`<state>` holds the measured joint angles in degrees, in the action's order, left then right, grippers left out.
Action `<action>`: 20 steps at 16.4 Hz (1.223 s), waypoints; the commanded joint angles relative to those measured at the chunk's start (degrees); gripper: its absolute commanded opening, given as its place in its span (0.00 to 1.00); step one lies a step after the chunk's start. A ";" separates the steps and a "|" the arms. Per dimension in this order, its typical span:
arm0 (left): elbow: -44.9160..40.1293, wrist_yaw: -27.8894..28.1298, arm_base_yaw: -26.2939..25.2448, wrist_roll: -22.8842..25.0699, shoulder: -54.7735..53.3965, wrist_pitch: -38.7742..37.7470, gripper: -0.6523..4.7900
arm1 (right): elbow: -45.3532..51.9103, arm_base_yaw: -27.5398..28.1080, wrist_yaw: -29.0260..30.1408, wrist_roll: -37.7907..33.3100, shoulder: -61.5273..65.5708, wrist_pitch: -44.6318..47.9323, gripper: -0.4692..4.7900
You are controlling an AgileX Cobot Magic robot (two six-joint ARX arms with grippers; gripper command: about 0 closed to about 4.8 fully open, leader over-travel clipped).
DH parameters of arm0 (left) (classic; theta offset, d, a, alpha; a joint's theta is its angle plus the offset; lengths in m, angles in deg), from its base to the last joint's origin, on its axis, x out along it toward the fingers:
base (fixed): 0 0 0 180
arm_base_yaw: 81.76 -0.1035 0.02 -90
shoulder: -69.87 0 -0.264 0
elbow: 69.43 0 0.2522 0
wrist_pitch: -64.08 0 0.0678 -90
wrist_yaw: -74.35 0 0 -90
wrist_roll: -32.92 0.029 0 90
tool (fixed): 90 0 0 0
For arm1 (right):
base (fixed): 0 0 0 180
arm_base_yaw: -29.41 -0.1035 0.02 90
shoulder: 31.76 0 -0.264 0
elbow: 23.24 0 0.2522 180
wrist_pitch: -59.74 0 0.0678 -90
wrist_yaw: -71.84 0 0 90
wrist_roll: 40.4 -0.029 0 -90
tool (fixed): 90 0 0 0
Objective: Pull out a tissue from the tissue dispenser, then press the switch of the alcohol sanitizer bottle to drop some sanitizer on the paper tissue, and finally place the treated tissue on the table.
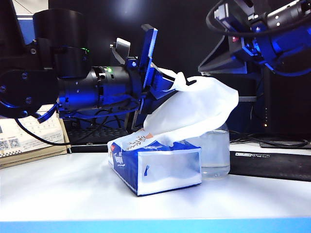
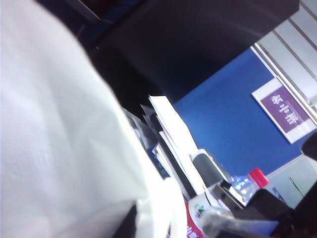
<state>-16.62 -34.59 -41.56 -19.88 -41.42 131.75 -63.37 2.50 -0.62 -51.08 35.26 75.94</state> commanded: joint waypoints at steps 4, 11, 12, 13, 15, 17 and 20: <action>0.20 -0.87 -0.76 -0.31 0.09 1.81 0.11 | -4.94 0.57 -1.07 0.68 -0.11 1.51 0.09; 0.22 -2.03 -0.76 -0.66 0.09 1.81 0.11 | -4.98 0.63 -0.90 1.55 6.05 0.70 0.09; 0.20 -2.36 -0.85 -0.81 0.09 1.81 0.11 | -4.98 0.63 -0.90 1.53 6.05 0.74 0.09; 0.20 -2.36 -0.85 -0.81 0.09 1.81 0.11 | -5.01 0.63 -0.90 1.53 6.03 0.72 0.09; 0.20 -2.99 -1.31 -0.85 0.11 1.81 0.11 | -4.98 0.66 -0.90 1.55 6.05 0.46 0.09; 0.20 -4.09 -2.36 -1.16 0.22 1.84 0.11 | -4.98 0.66 -0.92 1.95 6.05 -1.05 0.09; 0.20 -5.62 -3.87 -1.68 0.35 1.86 0.11 | -4.92 0.66 -0.96 2.19 6.19 -1.51 0.09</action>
<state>-16.56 -39.46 -45.47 -21.21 -41.37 131.77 -68.14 3.13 -1.65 -49.11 41.29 75.87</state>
